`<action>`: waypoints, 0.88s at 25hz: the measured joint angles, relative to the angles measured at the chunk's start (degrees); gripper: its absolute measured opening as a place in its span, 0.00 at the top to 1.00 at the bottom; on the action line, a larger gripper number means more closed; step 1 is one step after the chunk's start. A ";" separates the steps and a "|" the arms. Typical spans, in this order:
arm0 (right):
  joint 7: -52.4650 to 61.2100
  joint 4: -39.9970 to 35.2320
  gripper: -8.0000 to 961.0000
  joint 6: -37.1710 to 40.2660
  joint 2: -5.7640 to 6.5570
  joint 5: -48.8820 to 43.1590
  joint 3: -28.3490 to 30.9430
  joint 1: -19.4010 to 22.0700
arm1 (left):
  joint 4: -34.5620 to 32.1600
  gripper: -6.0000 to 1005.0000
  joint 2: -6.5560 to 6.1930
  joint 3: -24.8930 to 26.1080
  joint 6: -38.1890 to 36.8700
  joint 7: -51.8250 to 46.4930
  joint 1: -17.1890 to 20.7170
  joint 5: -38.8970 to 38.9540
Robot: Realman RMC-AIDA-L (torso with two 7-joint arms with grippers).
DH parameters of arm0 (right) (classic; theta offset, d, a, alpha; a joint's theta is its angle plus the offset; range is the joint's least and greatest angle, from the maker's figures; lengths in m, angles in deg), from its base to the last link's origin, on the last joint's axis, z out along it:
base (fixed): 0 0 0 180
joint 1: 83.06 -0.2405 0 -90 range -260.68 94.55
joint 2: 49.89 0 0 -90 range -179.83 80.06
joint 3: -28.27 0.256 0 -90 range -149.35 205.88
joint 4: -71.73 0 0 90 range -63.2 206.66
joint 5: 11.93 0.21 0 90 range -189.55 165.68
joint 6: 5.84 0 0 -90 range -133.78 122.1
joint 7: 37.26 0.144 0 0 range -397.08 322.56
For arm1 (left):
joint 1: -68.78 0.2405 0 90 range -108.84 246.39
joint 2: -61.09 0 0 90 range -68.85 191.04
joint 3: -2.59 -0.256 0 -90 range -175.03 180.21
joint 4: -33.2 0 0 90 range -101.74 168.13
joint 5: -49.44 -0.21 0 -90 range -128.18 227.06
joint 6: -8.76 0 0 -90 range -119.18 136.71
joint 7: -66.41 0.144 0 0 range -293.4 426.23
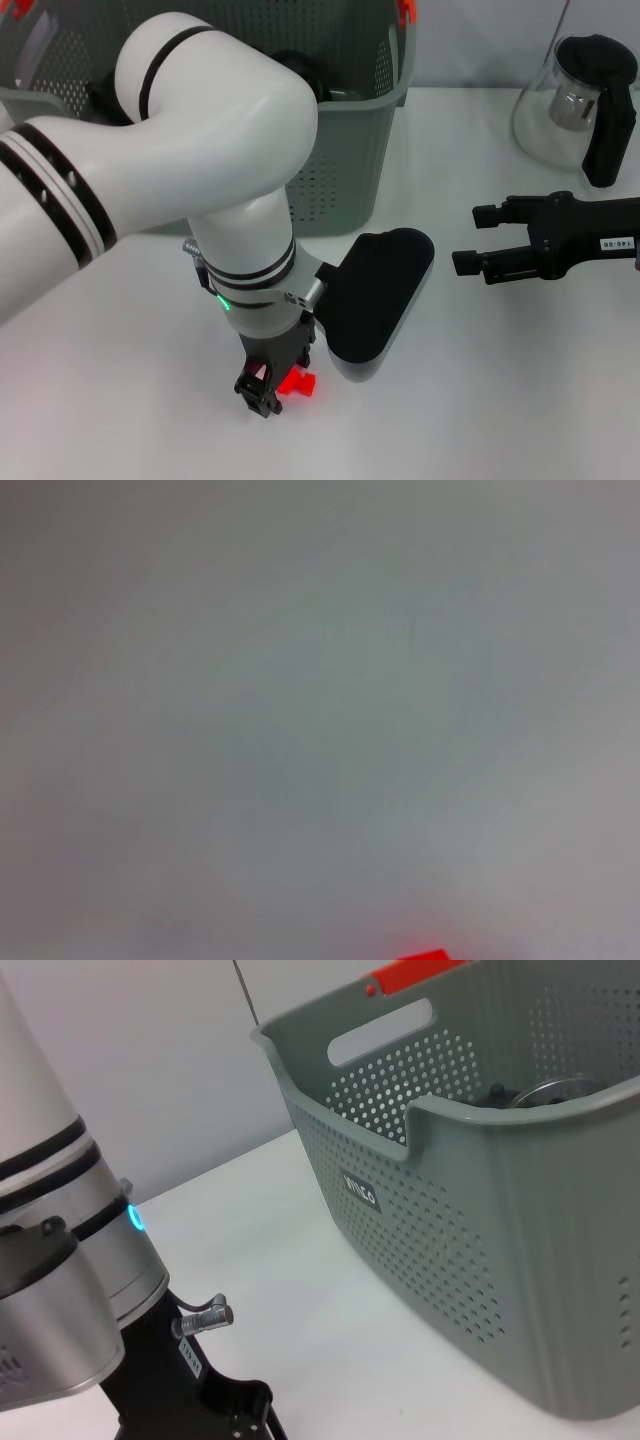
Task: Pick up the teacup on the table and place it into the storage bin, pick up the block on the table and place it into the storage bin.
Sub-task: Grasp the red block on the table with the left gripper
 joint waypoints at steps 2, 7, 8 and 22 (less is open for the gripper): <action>0.00 0.00 0.03 -0.01 0.00 0.00 0.00 0.03 | 0.62 0.42 0.00 0.18 0.23 0.00 -0.14 0.00; -0.01 0.00 0.03 -0.01 0.00 0.00 0.38 0.08 | 0.91 0.42 -0.05 1.37 0.33 0.00 -0.39 0.00; -0.02 0.00 0.03 -0.01 0.00 0.00 0.41 0.08 | 0.93 0.43 -0.07 1.57 0.33 0.00 -0.43 0.00; -0.08 0.00 0.03 0.01 -0.06 0.00 0.44 0.42 | 2.46 0.50 -0.09 2.03 0.26 -0.02 -0.70 -0.04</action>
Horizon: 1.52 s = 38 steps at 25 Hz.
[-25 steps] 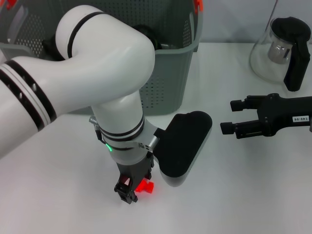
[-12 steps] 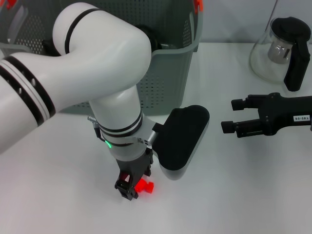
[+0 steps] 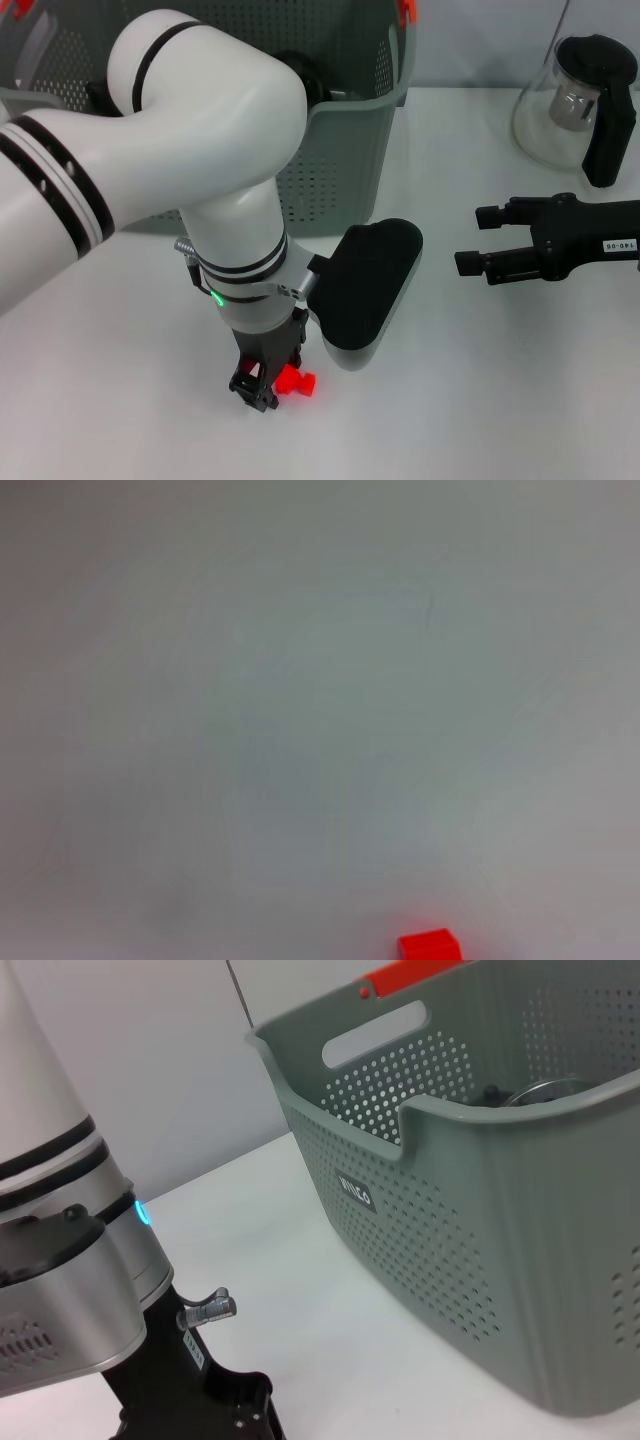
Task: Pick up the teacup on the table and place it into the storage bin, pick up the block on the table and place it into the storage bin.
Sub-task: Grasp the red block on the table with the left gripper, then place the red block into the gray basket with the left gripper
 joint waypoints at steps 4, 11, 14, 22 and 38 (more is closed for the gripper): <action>-0.05 0.00 0.03 0.00 -0.04 0.00 0.00 0.13 | 0.04 0.51 0.01 0.07 0.04 -0.04 -0.02 0.02; -0.10 0.00 0.03 0.00 -0.03 0.00 0.01 0.32 | -0.08 0.53 0.08 0.08 0.07 -0.25 -0.01 0.02; -0.22 0.00 0.03 0.00 -0.03 0.00 0.07 0.32 | -0.21 0.59 0.12 0.08 0.07 -0.42 -0.01 0.02; -0.53 0.00 0.03 -0.02 -0.03 0.00 0.09 0.45 | -2.38 0.72 0.17 2.56 -2.25 -1.84 -0.13 0.34; -0.75 0.00 0.03 0.36 0.45 -0.19 -0.08 0.21 | -18.18 0.71 -0.61 49.06 -8.23 -12.85 4.70 9.38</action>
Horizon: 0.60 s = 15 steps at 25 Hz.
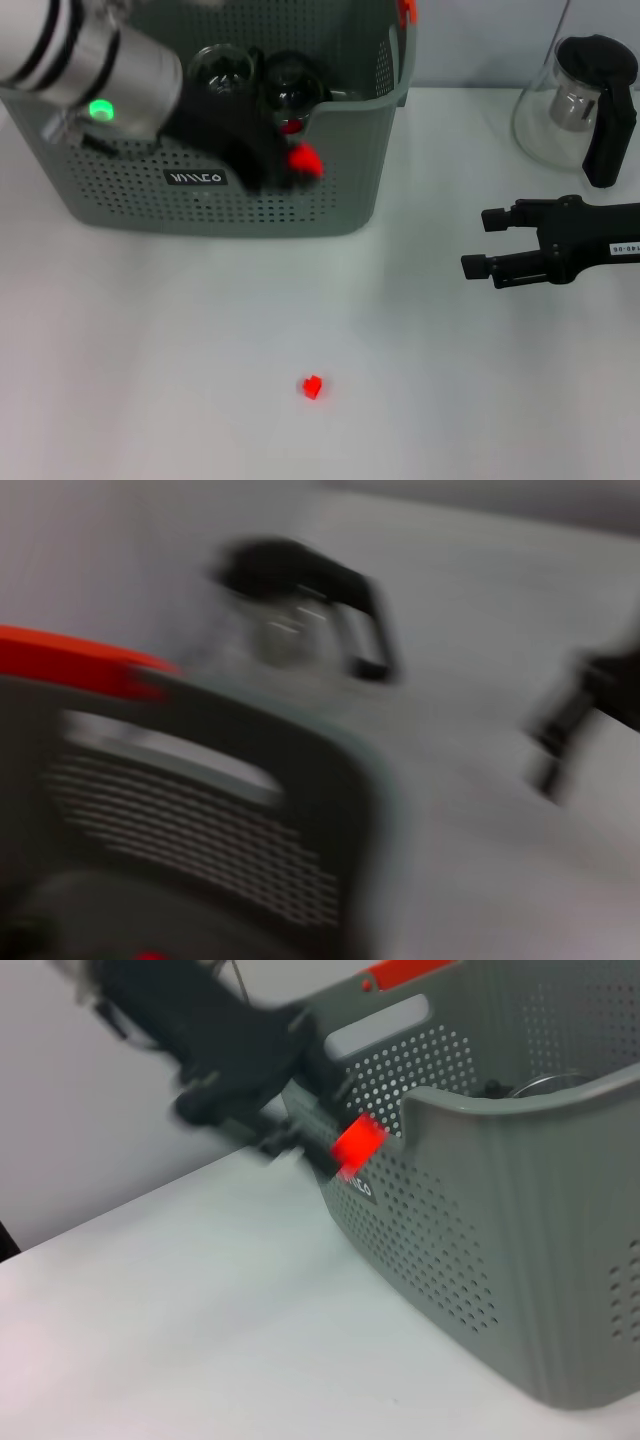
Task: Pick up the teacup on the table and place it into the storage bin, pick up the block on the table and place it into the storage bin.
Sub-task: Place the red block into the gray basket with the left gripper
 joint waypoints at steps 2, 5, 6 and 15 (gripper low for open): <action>-0.03 0.00 0.03 0.04 0.00 -0.05 -0.22 -0.29 | 0.58 0.71 -0.53 1.27 4.25 -2.69 -0.20 -0.09; -0.04 -0.03 0.03 0.21 0.00 -0.07 -0.33 -0.43 | 1.45 0.71 -2.20 2.30 9.29 -5.84 -0.25 0.00; -0.04 -0.05 0.03 0.31 -0.01 -0.07 -0.35 -0.44 | 1.67 0.70 -2.70 2.70 10.21 -6.45 -0.25 0.12; -0.05 -0.02 0.03 1.01 -0.12 -0.07 -0.38 0.18 | 3.93 0.70 -4.65 5.38 14.56 -8.78 -0.49 -0.04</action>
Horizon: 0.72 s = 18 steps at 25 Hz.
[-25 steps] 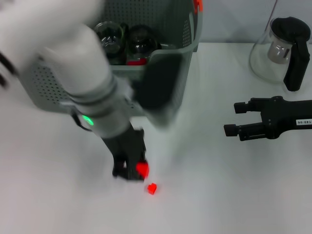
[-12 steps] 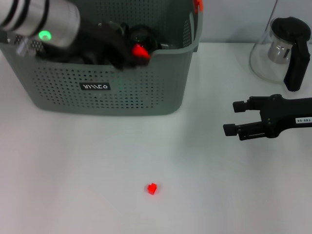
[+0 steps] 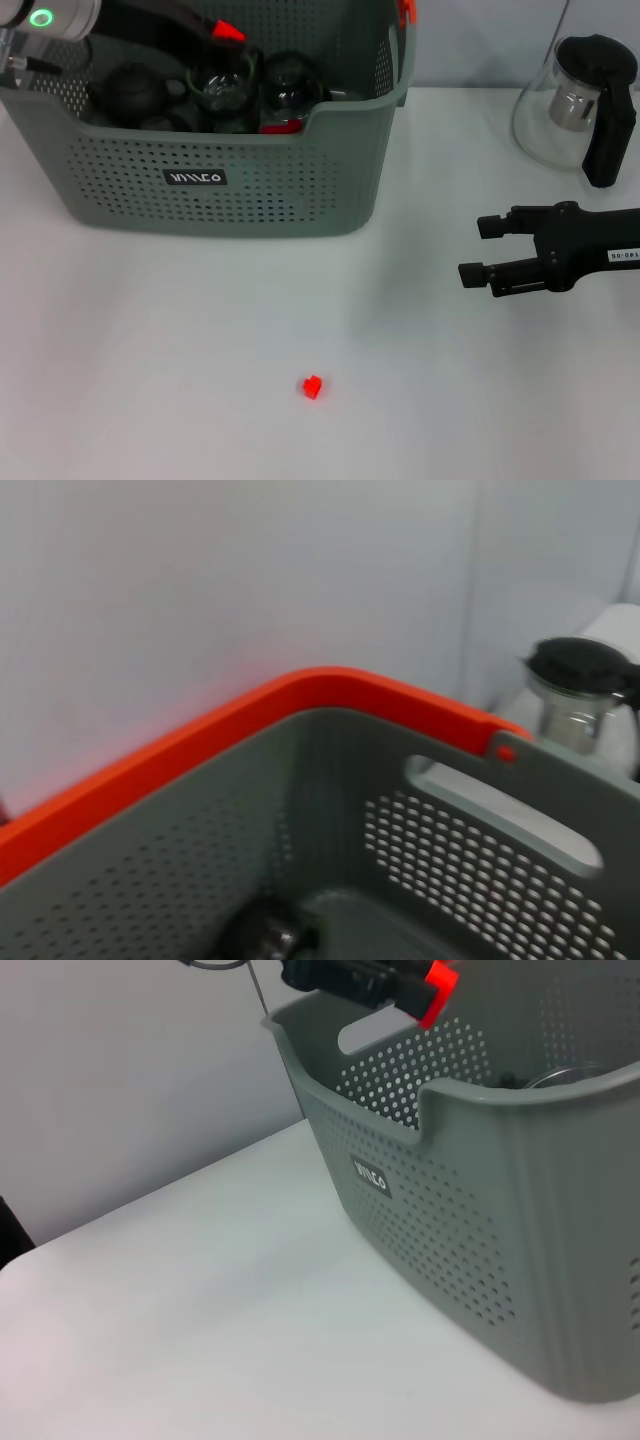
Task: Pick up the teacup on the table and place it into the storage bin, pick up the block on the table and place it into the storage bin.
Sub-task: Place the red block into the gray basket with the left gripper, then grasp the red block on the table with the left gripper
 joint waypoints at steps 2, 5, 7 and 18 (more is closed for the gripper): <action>0.00 0.01 0.03 0.29 -0.01 0.00 0.01 0.09 | 0.82 0.70 -0.24 0.03 1.76 -2.13 0.00 -0.05; 0.00 0.02 0.03 0.83 0.00 0.00 0.01 0.13 | 1.37 0.70 -0.49 0.10 4.03 -4.32 0.19 0.02; 0.00 0.02 0.03 0.92 -0.01 0.00 0.01 0.15 | 1.37 0.70 -0.52 0.20 4.48 -4.73 0.29 -0.13; 0.00 0.02 0.03 0.89 0.13 -0.05 0.19 0.28 | -6.57 0.46 -1.05 0.85 -5.04 -3.80 1.69 -1.16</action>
